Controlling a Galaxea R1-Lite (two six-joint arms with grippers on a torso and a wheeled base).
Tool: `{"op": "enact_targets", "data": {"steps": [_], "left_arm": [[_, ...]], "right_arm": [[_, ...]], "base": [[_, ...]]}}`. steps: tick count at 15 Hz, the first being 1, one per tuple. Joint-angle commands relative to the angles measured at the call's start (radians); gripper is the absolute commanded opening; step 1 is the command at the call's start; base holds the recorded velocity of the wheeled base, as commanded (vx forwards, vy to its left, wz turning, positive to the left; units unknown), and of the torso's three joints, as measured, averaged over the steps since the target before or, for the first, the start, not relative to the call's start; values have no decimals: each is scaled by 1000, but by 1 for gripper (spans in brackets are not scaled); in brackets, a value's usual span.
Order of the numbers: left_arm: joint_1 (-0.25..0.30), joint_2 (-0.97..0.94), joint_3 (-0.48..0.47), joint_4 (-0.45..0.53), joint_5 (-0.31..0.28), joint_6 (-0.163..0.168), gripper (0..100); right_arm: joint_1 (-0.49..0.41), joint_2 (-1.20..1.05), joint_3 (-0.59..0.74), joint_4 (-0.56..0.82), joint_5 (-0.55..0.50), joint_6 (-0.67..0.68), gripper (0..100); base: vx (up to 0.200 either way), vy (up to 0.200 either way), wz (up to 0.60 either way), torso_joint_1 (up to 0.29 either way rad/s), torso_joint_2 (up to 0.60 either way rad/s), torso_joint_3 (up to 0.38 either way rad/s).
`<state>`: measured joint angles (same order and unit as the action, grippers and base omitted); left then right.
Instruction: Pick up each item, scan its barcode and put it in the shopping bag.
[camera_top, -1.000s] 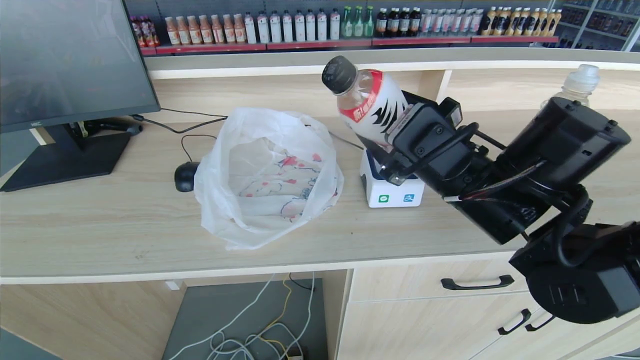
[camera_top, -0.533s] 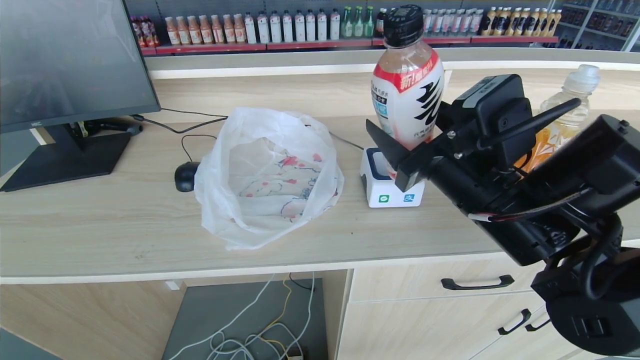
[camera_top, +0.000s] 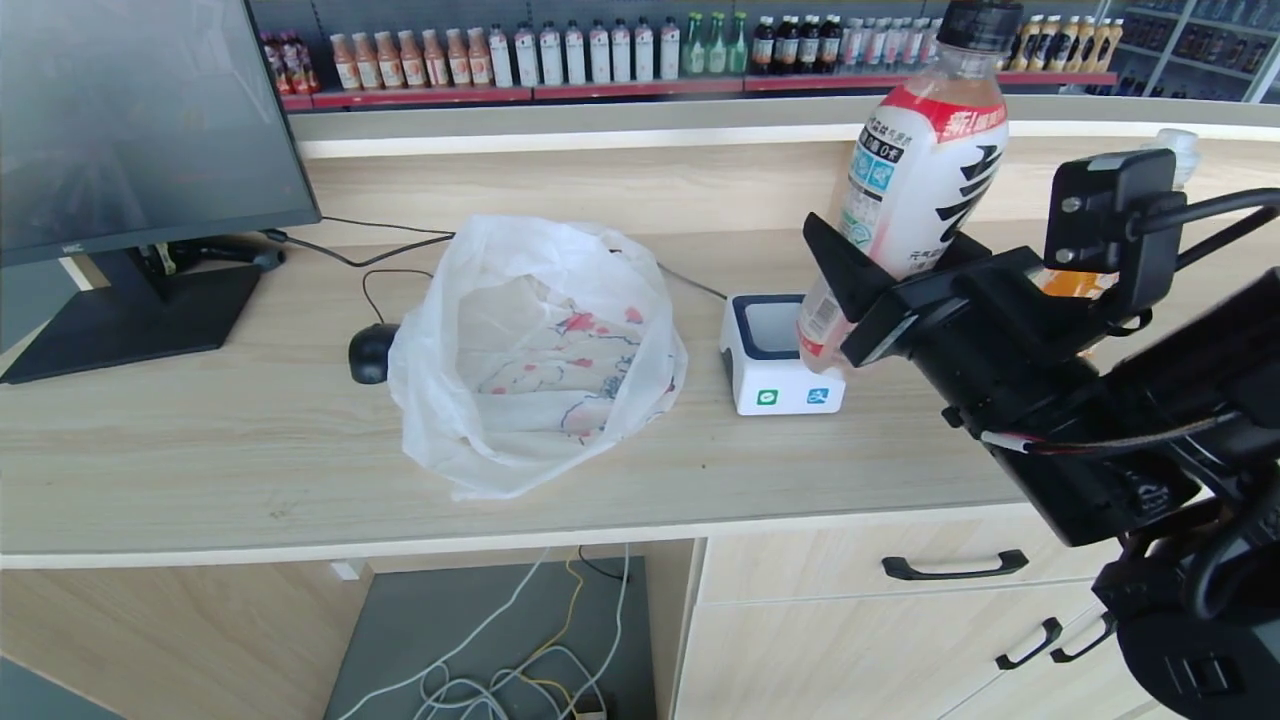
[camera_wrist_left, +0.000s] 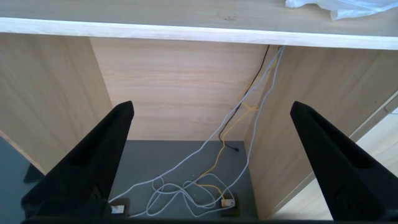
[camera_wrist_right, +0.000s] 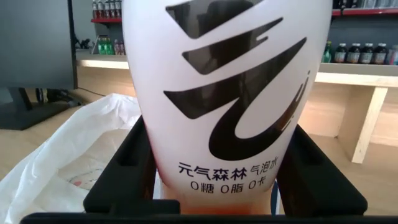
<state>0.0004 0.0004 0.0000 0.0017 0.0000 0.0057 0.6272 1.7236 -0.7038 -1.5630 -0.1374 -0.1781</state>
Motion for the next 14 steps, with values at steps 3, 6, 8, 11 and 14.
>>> {"op": "enact_targets", "data": {"steps": [3, 6, 8, 11, 14], "left_arm": [[1, 0, 0, 0, 0, 0, 100], [0, 0, 0, 0, 0, 0, 100], [1, 0, 0, 0, 0, -3, 100], [1, 0, 0, 0, 0, -3, 100], [1, 0, 0, 0, 0, -3, 100]], "right_arm": [[-3, -16, 7, -6, -11, 17, 0], [-4, -15, 9, -8, -14, 43, 0], [-6, -13, 14, -8, -16, 49, 0], [-6, -6, 14, -8, -16, 49, 0], [-4, 34, -6, -8, -16, 51, 0]], "base": [[0, 0, 0, 0, 0, 0], [0, 0, 0, 0, 0, 0], [0, 100, 0, 1, 9, 1], [0, 200, 0, 4, 4, 2], [0, 200, 0, -2, -3, 2]]}}
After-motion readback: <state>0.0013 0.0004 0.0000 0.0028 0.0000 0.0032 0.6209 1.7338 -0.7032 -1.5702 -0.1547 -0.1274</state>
